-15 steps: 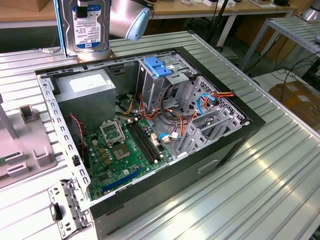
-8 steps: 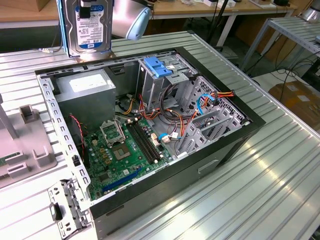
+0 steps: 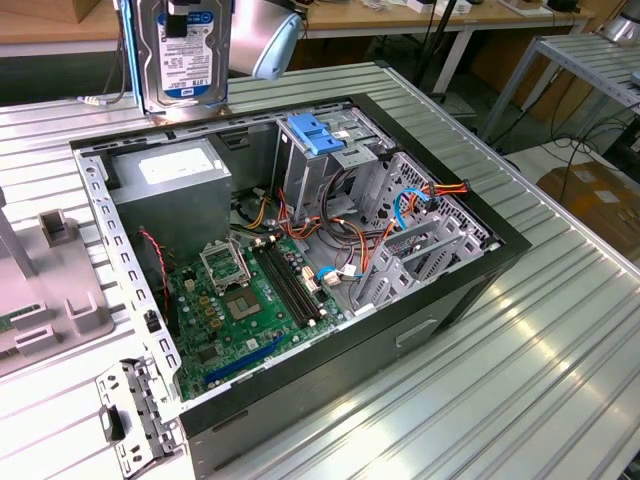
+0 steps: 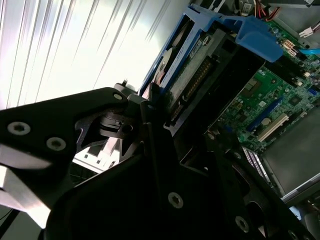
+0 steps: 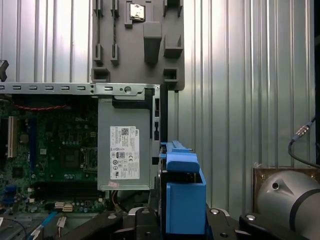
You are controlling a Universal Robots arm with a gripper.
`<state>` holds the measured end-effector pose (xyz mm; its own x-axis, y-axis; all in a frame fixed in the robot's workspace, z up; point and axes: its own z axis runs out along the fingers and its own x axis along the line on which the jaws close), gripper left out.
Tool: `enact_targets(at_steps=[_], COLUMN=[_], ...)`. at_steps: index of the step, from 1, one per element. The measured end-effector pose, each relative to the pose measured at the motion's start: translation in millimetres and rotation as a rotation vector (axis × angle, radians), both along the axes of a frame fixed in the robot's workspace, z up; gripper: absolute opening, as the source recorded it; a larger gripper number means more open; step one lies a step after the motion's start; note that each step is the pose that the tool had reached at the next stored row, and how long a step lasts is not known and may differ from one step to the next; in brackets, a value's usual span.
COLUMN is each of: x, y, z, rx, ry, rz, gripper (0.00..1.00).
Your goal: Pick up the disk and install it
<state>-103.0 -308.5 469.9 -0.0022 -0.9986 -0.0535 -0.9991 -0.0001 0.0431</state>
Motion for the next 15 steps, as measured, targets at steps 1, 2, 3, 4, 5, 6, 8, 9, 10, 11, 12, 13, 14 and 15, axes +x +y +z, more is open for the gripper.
enact_targets(at_steps=[1, 2, 3, 4, 5, 6, 8, 9, 10, 11, 12, 13, 14, 15], x=[0.5, 1.0, 1.6, 2.2, 3.0, 3.7, 4.8, 5.3, 6.0, 6.5, 7.0, 7.6, 8.2, 8.7], y=[-0.1, -0.3, -0.4, -0.5, -0.7, -0.9, -1.2, -1.3, -1.5, -1.6, -1.7, -1.9, -2.0, -2.2], z=[0.0, -0.1, -0.1, -0.1, -0.1, -0.2, -0.2, -0.3, -0.3, -0.3, -0.4, -0.4, -0.4, -0.4], rx=[-0.0001, 0.0001, 0.0000, 0.0000, 0.0000, 0.0000, 0.0000, 0.0000, 0.0000, -0.0001, 0.0000, 0.0000, 0.0000, -0.0001], ry=[0.0000, 0.0000, 0.0000, 0.0000, 0.0000, 0.0000, 0.0000, 0.0000, 0.0000, 0.0000, 0.0000, 0.0000, 0.0000, 0.0001], rz=[0.000, 0.000, 0.000, 0.000, 0.000, 0.000, 0.000, 0.000, 0.000, 0.000, 0.000, 0.000, 0.000, 0.000], gripper=[0.36, 0.36, 0.36, 0.36, 0.36, 0.36, 0.36, 0.36, 0.36, 0.36, 0.36, 0.36, 0.36, 0.36])
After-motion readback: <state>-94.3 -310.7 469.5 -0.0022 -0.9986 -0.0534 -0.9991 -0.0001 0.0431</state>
